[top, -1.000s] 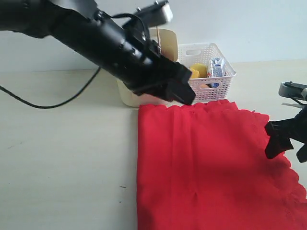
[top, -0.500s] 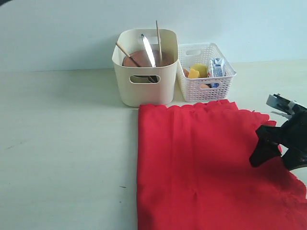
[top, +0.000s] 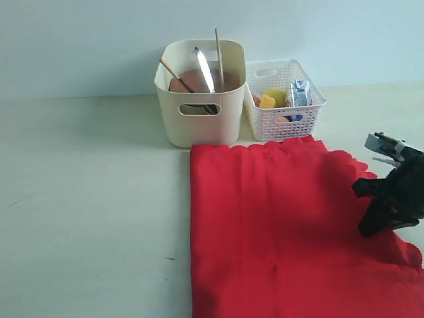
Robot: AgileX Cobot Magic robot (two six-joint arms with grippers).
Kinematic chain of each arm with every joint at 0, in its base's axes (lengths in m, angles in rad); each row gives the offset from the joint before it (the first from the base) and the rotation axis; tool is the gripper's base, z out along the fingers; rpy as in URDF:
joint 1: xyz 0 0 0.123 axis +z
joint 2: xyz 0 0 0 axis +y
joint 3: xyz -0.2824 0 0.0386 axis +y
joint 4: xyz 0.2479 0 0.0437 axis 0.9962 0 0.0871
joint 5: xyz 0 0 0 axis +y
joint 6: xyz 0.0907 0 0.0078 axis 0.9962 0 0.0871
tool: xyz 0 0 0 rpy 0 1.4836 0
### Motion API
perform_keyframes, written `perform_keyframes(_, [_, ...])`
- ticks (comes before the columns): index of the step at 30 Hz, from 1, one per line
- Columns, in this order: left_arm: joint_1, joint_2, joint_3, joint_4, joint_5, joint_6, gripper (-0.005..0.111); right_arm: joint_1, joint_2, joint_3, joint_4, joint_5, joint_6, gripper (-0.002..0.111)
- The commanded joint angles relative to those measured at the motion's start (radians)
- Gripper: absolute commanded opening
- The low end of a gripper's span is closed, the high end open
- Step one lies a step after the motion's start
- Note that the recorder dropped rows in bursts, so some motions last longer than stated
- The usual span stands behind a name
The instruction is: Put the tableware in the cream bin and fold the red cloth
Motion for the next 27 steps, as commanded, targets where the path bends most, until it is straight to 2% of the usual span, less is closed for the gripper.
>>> perform_keyframes(1, [0.002,-0.011,0.071,-0.004,-0.032,-0.003,0.045,-0.010,-0.071,0.000,-0.185,-0.077,0.141,0.000])
perform_keyframes(4, [0.002,-0.014,0.090,-0.002,-0.017,-0.003,0.045,-0.032,-0.112,0.000,-0.357,-0.083,0.278,0.000])
perform_keyframes(6, [0.002,-0.017,0.095,0.000,-0.012,-0.001,0.045,-0.058,-0.132,0.000,-0.408,-0.083,0.328,0.000])
perform_keyframes(14, [0.002,-0.057,0.094,0.002,0.015,0.001,0.045,-0.200,-0.154,0.002,-0.415,-0.083,0.334,0.000])
perform_keyframes(22, [0.002,-0.069,0.094,0.002,0.013,-0.001,0.045,-0.413,-0.154,0.002,-0.417,-0.111,0.361,0.000])
perform_keyframes(27, [0.002,-0.069,0.094,0.002,0.013,-0.001,0.045,-0.481,-0.152,-0.020,-0.417,-0.161,0.379,0.000])
